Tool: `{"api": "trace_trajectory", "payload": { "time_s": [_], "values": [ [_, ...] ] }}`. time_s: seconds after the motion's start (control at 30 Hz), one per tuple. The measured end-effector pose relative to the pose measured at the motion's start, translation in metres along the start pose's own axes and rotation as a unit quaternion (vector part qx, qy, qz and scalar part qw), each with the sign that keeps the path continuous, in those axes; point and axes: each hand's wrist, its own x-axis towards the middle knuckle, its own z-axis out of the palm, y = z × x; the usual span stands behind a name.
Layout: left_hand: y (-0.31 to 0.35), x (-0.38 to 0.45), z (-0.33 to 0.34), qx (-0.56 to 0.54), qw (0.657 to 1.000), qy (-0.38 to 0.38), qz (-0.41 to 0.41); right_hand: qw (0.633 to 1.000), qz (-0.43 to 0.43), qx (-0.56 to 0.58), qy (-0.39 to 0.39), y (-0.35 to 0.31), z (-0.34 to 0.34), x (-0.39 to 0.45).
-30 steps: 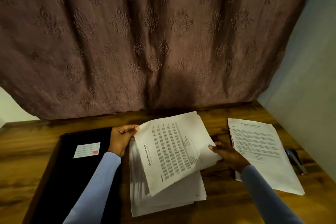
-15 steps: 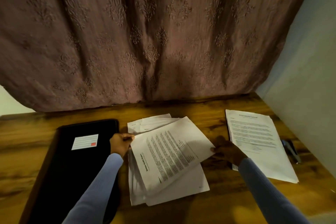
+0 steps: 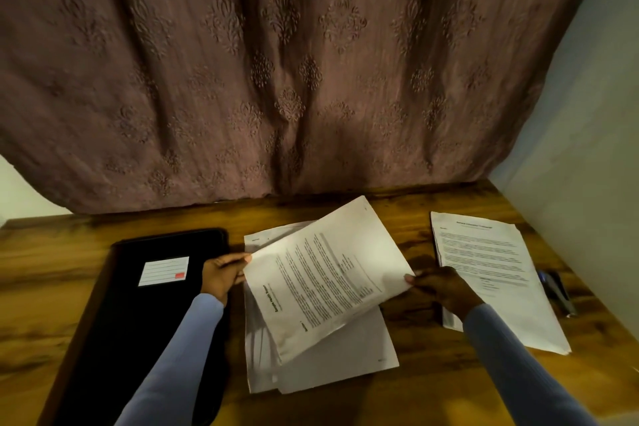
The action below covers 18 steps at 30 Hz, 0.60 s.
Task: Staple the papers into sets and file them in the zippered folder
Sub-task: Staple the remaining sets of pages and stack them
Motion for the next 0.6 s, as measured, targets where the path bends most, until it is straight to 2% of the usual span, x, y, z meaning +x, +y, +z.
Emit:
{"api": "trace_trajectory", "payload": {
  "time_s": [0.13, 0.2, 0.27, 0.4, 0.6],
  "values": [
    [0.001, -0.006, -0.003, -0.024, 0.999, -0.034, -0.008, 1.0, 0.005, 0.005, 0.016, -0.003, -0.004, 0.001],
    [-0.003, -0.014, -0.003, -0.038, 0.996, -0.058, -0.051, 0.999, 0.01, 0.021, 0.03, -0.003, -0.007, 0.003],
    [-0.011, -0.029, 0.0, -0.003, 0.992, -0.08, -0.1, 0.998, 0.011, 0.037, 0.045, -0.001, -0.01, 0.006],
    [-0.025, -0.066, 0.004, 0.041, 0.973, -0.169, -0.153, 0.996, 0.015, 0.063, 0.058, 0.001, -0.011, 0.006],
    [-0.035, -0.085, 0.007, 0.039, 0.972, -0.18, -0.146, 0.997, 0.006, 0.044, 0.058, 0.005, -0.008, 0.005]
  ]
}}
